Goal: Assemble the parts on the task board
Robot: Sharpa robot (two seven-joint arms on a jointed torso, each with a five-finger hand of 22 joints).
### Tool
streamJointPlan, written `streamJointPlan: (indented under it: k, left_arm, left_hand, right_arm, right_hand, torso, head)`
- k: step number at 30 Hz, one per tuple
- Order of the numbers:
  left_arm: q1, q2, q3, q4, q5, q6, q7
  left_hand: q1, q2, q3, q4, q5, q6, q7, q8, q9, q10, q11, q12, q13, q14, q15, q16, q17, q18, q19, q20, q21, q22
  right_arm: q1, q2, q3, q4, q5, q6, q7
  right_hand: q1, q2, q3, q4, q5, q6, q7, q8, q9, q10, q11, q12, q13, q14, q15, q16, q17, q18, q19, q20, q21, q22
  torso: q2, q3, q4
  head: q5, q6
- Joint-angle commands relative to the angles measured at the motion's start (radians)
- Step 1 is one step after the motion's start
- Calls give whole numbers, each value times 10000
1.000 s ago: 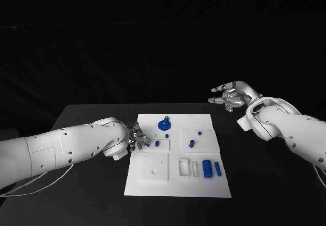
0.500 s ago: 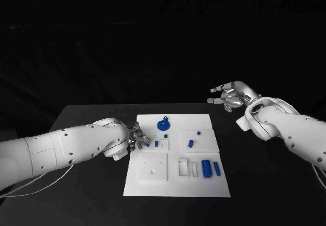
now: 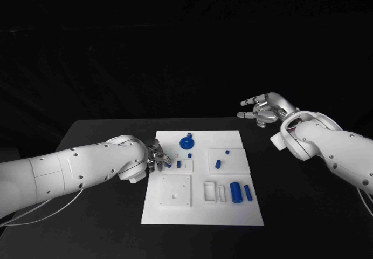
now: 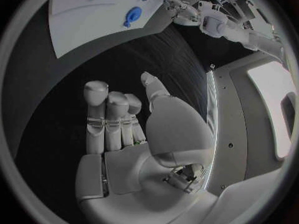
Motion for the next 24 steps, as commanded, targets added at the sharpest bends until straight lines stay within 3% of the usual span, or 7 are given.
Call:
streamJointPlan:
  k: [1, 12, 24]
  left_arm:
    - [-46, 21, -20, 31, -110, 149, -16]
    - [-74, 75, -21, -41, -761, 884, -300]
    - [-124, 107, -20, -206, -1047, 1143, -438]
  left_hand:
    - [165, 47, -26, -37, -32, 1233, -1074, 32, 218, 399, -180, 41, 13, -14, -27, 45, 7, 181, -75, 25, 47, 163]
    - [165, 66, -24, -60, -54, 1237, -1065, 22, 147, 400, -169, 2, -2, -19, -12, 17, -29, 187, -113, 46, 37, 158]
    - [138, 70, -21, -94, -47, 1263, -1069, 31, 89, 400, -168, -3, -21, -14, 1, 30, 6, 211, -122, 75, 31, 155]
  right_arm:
    - [-7, -4, 6, 19, 17, 132, 38]
    - [-10, -6, 6, 12, 17, 168, 31]
    - [-14, 0, 6, -1, 17, 202, 26]
  right_hand:
    - [-17, 2, 11, -75, 60, 10, -25, -36, 2, -49, -40, -16, -7, 48, -10, -27, 14, 194, 512, 41, -27, 205]
    - [-24, 1, 4, -63, 75, 30, -28, -34, 3, -50, -42, -20, -10, 47, -10, -39, 10, 194, 510, 41, -18, 194]
    - [-24, 1, 4, -63, 75, 30, -28, -34, 3, -50, -42, -20, -10, 47, -10, -39, 10, 194, 510, 41, -18, 194]
  torso:
    - [-8, -6, 6]
    - [2, -13, 1]
    - [-3, -1, -8]
  head:
    - [3, -4]
    - [16, -27]
    - [9, -45]
